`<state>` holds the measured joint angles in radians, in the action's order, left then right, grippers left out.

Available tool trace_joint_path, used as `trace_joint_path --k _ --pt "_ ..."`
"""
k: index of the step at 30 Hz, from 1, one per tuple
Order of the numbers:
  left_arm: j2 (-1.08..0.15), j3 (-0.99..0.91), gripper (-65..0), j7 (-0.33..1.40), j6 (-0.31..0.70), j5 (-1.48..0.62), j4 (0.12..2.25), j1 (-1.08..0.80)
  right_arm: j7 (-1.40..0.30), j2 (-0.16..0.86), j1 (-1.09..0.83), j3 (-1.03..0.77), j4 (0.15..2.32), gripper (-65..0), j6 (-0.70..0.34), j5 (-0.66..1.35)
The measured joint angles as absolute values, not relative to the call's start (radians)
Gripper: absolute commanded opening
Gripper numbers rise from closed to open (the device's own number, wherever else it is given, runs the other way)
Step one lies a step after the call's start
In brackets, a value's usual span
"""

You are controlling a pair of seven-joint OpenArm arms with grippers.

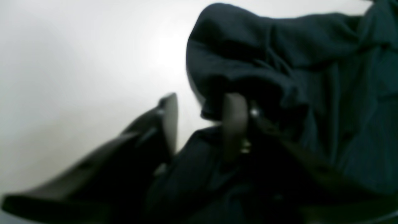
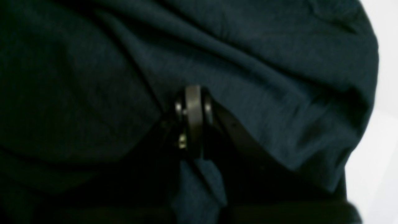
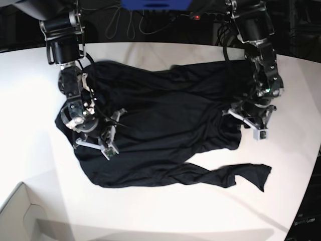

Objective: Layout the t-shirt on the table in an organized manner, then fold the t-shirt properly
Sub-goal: 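Pull the shirt sides apart with both grippers to smooth it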

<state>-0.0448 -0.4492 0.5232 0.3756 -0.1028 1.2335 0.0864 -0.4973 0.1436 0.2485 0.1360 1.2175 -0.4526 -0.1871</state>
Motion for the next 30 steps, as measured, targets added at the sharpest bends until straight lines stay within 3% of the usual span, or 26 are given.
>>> trace_joint_path --k 2,14,27,30 --pt "-0.05 -0.449 -65.0 0.514 0.384 -0.11 1.185 0.117 -0.495 0.144 0.249 0.136 1.217 -65.0 -0.452 -0.186" --pt "-0.113 -0.45 -65.0 0.57 0.376 -0.077 1.311 0.151 -0.488 0.173 0.238 0.136 1.219 -65.0 -0.452 -0.184" --pt "-0.205 -0.443 -64.4 0.564 0.374 -0.079 1.203 0.353 -0.495 0.171 0.189 0.136 1.304 -65.0 -0.451 -0.187" --pt "-0.217 -0.445 -60.1 0.57 0.373 -0.078 1.183 0.35 -0.493 0.175 0.183 0.136 1.32 -65.0 -0.452 -0.187"
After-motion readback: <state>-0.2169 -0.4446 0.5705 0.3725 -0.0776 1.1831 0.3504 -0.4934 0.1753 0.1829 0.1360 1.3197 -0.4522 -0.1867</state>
